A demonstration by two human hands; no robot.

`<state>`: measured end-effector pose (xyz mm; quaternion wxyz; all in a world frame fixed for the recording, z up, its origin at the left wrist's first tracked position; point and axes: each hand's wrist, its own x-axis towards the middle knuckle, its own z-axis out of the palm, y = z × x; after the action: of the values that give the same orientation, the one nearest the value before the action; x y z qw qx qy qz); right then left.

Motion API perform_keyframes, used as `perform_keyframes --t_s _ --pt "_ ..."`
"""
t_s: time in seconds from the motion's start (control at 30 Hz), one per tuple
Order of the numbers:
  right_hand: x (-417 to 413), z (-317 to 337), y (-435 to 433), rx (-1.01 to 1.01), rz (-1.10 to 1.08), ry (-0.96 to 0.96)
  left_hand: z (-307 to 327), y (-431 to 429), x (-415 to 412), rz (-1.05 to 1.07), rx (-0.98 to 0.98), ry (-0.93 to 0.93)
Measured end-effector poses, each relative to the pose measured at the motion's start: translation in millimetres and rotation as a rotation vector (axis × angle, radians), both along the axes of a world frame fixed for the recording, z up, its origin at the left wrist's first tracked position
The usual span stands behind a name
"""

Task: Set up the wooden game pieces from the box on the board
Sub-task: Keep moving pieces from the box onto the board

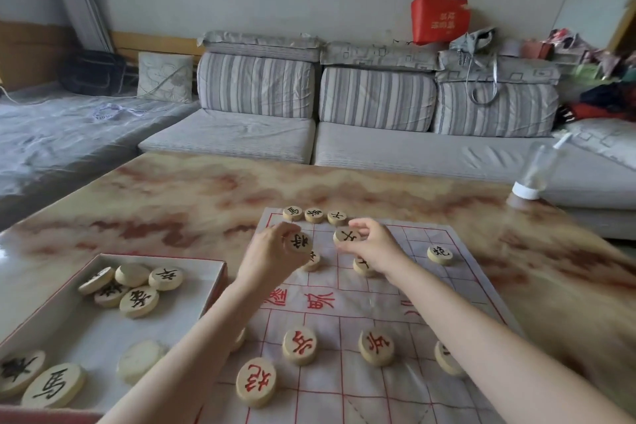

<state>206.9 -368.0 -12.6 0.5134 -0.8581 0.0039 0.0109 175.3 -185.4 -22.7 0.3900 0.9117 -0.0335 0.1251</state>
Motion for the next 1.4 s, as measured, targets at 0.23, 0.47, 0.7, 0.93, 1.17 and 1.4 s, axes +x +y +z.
perform_keyframes --t_s 0.23,0.47,0.7,0.93,1.17,1.4 --pt "66.1 -16.7 -58.8 -0.176 -0.127 -0.091 -8.9 -70.6 82.2 -0.062 0.079 0.038" --pt "121.6 -36.3 -83.8 -0.392 -0.199 -0.12 -23.2 -107.8 144.5 -0.039 0.284 0.043" --pt "138.4 -51.5 -84.3 -0.43 -0.141 -0.136 -30.0 -124.0 173.3 -0.089 0.449 0.003" --pt "137.4 -58.6 -82.5 -0.505 -0.121 -0.123 -38.8 -122.2 180.6 -0.073 0.5 0.026" --pt "124.6 -48.9 -80.3 -0.529 -0.133 -0.169 -30.8 -115.8 166.6 -0.066 0.363 -0.02" --pt "87.3 -28.6 -46.7 -0.423 -0.014 -0.195 -15.0 -76.1 125.2 -0.025 0.176 -0.079"
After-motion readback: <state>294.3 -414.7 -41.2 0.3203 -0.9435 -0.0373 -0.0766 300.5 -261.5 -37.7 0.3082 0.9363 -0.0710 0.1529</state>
